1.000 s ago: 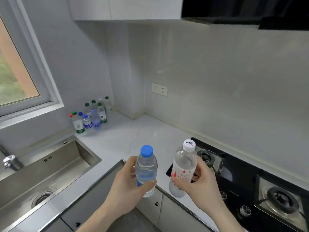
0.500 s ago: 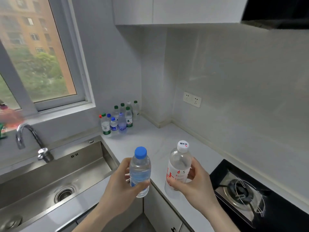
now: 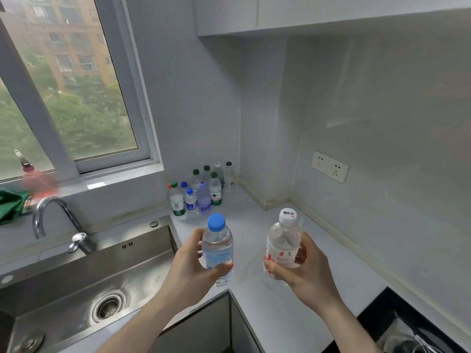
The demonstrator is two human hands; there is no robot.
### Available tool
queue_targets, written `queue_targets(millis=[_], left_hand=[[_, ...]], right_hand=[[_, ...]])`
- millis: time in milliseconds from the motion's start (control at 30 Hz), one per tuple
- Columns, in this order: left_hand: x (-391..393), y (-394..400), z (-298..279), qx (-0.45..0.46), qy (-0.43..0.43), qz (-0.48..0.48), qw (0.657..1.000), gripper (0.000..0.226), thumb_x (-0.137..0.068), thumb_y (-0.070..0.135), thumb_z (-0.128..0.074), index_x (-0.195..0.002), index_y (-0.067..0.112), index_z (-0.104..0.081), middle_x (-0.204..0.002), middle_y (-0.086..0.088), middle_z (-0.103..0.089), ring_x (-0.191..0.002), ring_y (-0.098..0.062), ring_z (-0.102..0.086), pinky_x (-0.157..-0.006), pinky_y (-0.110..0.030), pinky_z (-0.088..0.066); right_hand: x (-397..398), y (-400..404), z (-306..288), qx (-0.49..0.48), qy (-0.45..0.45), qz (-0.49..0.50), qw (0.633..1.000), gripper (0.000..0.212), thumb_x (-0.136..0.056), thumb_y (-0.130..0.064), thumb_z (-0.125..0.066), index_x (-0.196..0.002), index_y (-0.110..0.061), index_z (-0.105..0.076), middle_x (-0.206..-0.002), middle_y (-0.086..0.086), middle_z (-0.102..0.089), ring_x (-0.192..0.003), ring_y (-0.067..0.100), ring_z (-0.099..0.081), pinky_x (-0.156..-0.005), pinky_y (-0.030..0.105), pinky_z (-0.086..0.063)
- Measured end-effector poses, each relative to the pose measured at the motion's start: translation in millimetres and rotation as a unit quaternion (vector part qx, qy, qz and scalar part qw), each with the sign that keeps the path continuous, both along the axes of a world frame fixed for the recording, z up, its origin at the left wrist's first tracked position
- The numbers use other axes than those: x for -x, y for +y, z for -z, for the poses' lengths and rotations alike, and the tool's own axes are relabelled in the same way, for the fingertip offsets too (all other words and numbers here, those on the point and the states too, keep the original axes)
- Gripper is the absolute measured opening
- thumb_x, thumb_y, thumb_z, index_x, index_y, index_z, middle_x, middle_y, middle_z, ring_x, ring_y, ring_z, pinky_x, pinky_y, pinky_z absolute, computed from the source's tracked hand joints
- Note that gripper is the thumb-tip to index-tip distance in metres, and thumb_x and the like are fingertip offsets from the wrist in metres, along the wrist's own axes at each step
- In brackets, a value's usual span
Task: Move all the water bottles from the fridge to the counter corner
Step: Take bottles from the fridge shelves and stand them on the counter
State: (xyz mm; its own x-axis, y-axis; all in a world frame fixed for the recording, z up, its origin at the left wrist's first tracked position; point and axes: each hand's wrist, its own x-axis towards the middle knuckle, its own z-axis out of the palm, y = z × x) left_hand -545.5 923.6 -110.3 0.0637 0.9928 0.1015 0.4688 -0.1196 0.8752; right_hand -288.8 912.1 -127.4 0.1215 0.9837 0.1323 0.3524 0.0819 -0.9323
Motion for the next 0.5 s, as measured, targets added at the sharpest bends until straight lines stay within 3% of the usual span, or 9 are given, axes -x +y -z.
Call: queue_targets(millis=[133, 233, 500], left_hand=[[-1.7, 22.9, 3.9, 0.006, 0.001, -0.017, 1.0, 0.05, -0.076, 0.027, -0.089, -0.112, 0.041, -0.057, -0.105, 0.026, -0.07, -0.101, 0.004, -0.063, -0.086, -0.025, -0.052], [-1.6, 44.8, 4.6, 0.002, 0.004, -0.024, 1.0, 0.052, -0.076, 0.028, -0.089, -0.113, 0.044, -0.056, -0.105, 0.031, -0.068, -0.101, 0.008, -0.061, -0.083, -0.017, -0.047], [4.3, 134.7, 11.1, 0.0, 0.009, -0.002, 1.0, 0.059, -0.075, 0.024, -0.09, -0.114, 0.048, -0.052, -0.108, 0.038, -0.063, -0.101, 0.013, -0.057, -0.083, -0.012, -0.044]], right_hand=[[-2.9, 31.7, 7.5, 0.002, -0.01, -0.013, 1.0, 0.05, -0.069, -0.027, -0.097, -0.108, -0.031, -0.065, -0.095, -0.012, -0.076, -0.088, 0.008, -0.074, -0.076, 0.033, -0.063], [-0.3, 58.3, 5.8, 0.004, -0.009, -0.024, 1.0, 0.05, -0.069, -0.026, -0.097, -0.107, -0.031, -0.065, -0.094, -0.015, -0.076, -0.087, 0.005, -0.073, -0.07, 0.023, -0.06], [8.9, 132.9, 9.1, 0.015, -0.011, -0.018, 1.0, 0.048, -0.069, -0.027, -0.096, -0.107, -0.034, -0.066, -0.098, -0.016, -0.076, -0.091, 0.005, -0.073, -0.077, 0.029, -0.062]])
